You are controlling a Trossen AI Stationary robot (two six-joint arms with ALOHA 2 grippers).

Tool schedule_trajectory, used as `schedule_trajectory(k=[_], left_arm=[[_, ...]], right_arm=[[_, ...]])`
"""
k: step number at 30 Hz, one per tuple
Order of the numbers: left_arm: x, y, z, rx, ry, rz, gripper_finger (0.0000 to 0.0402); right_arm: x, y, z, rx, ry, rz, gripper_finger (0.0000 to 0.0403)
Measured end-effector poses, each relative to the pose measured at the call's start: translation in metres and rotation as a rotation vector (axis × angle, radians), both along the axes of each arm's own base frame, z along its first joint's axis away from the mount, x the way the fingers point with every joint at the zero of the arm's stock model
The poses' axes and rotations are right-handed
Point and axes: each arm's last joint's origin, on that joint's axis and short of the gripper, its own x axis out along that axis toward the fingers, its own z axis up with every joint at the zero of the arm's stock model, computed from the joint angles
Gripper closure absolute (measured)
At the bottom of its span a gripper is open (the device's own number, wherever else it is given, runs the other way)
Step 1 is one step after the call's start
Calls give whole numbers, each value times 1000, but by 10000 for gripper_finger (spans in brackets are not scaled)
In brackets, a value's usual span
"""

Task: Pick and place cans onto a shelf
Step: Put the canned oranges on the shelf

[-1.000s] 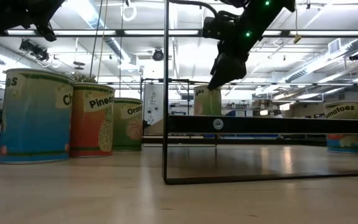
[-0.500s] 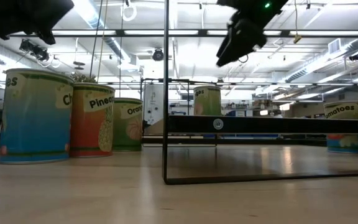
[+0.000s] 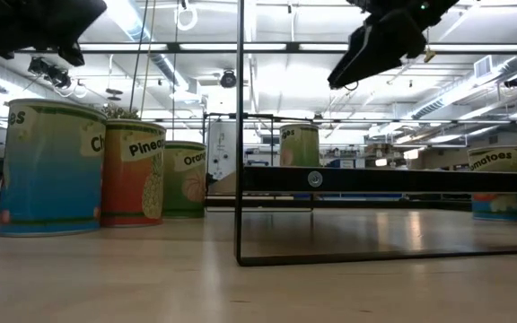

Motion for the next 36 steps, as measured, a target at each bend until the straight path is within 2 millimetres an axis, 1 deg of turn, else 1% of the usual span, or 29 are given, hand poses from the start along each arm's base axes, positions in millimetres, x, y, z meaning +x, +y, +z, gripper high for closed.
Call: schedule_trajectory(k=[1, 3, 5, 12, 14, 15, 19, 22, 24, 28, 32, 34, 36], left_arm=[[0, 1, 2, -5, -14, 17, 374], [2, 1, 3, -1, 20, 64, 369], [5, 1, 4, -4, 47, 94, 358], [26, -7, 6, -6, 178, 99, 288], [34, -8, 7, -4, 217, 121, 275], [39, -8, 9, -29, 225, 153, 271], [59, -2, 21, -116, 272, 335, 273], [78, 0, 31, -132, 344, 357, 274], [89, 1, 38, -142, 417, 350, 263], [109, 4, 44, -173, 608, 351, 211], [123, 3, 50, -229, 800, 272, 143], [128, 3, 51, -254, 896, 259, 111], [134, 4, 56, -277, 949, 258, 86]], right_arm=[[-1, -1, 2, 16, -9, 17, 30], [-4, -4, 8, 50, -47, 41, 30], [-7, -8, 8, 70, -98, 55, 30], [-23, -13, -6, 70, -180, 46, 30], [-28, -14, -7, 70, -192, 47, 30], [-31, -14, -7, 70, -204, 47, 30], [-41, -14, -8, 52, -265, 59, 30], [-49, -14, -9, 27, -302, 74, 30], [-53, -15, -10, 14, -323, 80, 30], [-60, -15, -13, 7, -367, 84, 30], [-63, -15, -19, 5, -366, 85, 30], [-63, -15, -20, 6, -365, 85, 30], [-62, -15, -21, 5, -357, 85, 30]])
